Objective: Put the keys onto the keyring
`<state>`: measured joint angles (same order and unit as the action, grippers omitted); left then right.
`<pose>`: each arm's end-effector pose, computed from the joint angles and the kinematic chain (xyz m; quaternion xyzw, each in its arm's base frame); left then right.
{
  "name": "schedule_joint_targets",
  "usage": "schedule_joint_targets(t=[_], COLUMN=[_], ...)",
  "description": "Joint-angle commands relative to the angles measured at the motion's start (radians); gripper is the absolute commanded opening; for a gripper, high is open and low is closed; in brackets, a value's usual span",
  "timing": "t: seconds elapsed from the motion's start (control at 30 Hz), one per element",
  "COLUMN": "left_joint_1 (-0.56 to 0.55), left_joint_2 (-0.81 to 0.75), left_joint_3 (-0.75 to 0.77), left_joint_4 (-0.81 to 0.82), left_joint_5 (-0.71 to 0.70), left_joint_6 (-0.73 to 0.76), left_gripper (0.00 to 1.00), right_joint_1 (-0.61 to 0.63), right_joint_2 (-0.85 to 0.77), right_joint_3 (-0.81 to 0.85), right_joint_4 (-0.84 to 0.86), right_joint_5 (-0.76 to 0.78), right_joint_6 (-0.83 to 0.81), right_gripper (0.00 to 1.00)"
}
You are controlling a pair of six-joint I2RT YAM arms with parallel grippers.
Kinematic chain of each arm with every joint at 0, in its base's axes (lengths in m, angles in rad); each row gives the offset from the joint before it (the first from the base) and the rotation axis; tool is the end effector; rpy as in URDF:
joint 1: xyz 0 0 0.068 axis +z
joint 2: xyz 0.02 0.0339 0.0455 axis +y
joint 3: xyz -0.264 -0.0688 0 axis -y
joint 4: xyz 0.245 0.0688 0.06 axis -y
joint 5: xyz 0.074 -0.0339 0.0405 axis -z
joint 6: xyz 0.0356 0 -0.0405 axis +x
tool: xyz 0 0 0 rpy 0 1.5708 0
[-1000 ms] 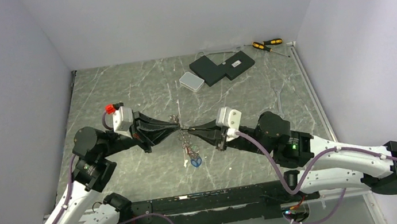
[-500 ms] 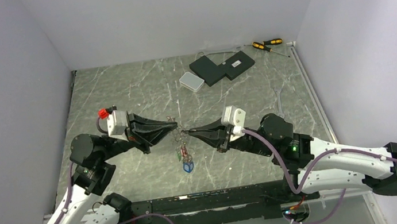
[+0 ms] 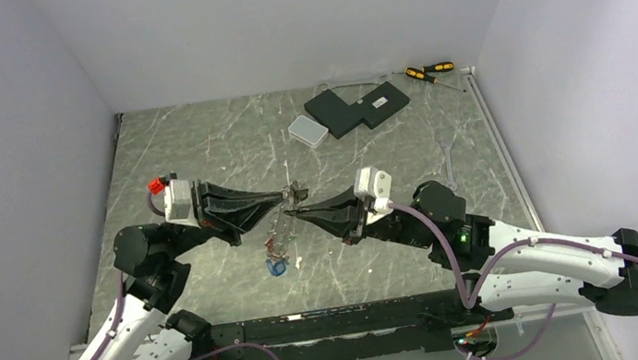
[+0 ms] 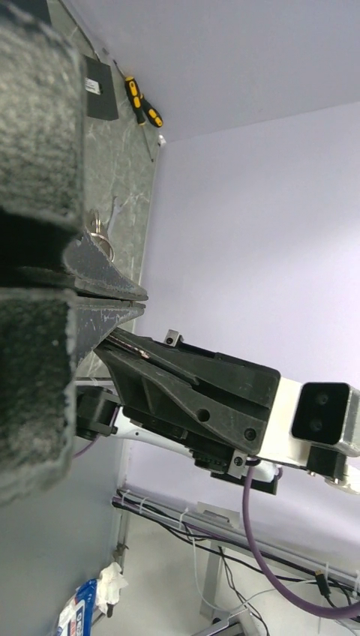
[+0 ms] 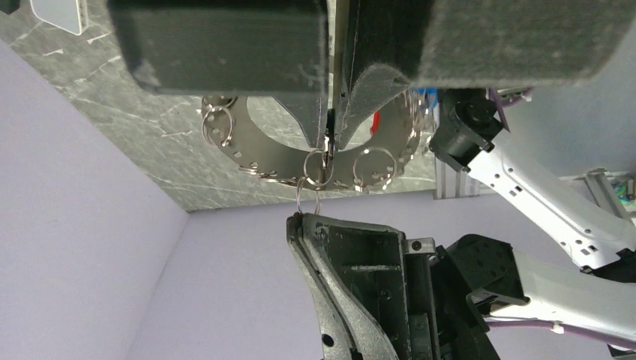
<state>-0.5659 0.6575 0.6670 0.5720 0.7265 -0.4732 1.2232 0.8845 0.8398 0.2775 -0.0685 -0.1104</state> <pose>0.1051 -0.0948 0.3924 0.3329 0.4288 -0.5549 0.6304 0.0681 0.1952 0.3920 -0.4045 0.4705 0.4321 0.6545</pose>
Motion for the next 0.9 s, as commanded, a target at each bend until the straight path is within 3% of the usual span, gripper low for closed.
schedule_joint_targets(t=[0.0,0.37,0.43,0.57,0.6,0.73,0.87], left_joint_1=[0.003,0.003,0.003,0.003,0.003,0.003,0.003], left_joint_2=[-0.029,-0.033,-0.049,-0.092,-0.099,-0.108,-0.062], left_joint_3=[0.002,-0.015,0.0,0.078,0.101,0.169,0.256], left_joint_4=[0.162,0.267,0.191,-0.116,-0.198,-0.481,-0.695], left_joint_5=[-0.073,-0.13,-0.134,-0.12,-0.117,-0.064,0.047], left_joint_6=[-0.039,-0.128,-0.088,0.058,0.096,0.234,0.319], left_gripper=[0.0,0.0,0.0,0.0,0.05,0.39,0.46], right_joint_1=[-0.006,-0.013,-0.013,-0.013,-0.014,-0.023,-0.03], right_joint_2=[-0.013,0.001,0.006,0.0,-0.007,-0.038,-0.04], right_joint_3=[-0.026,-0.07,-0.047,0.019,0.032,0.077,0.13], right_joint_4=[0.065,0.194,0.167,0.041,0.006,-0.107,-0.212], right_joint_5=[-0.041,-0.045,-0.024,-0.027,-0.04,-0.117,-0.169], right_joint_6=[0.042,0.08,0.058,-0.013,-0.035,-0.107,-0.158], right_gripper=[0.0,0.0,0.0,0.0,0.0,0.0,0.0])
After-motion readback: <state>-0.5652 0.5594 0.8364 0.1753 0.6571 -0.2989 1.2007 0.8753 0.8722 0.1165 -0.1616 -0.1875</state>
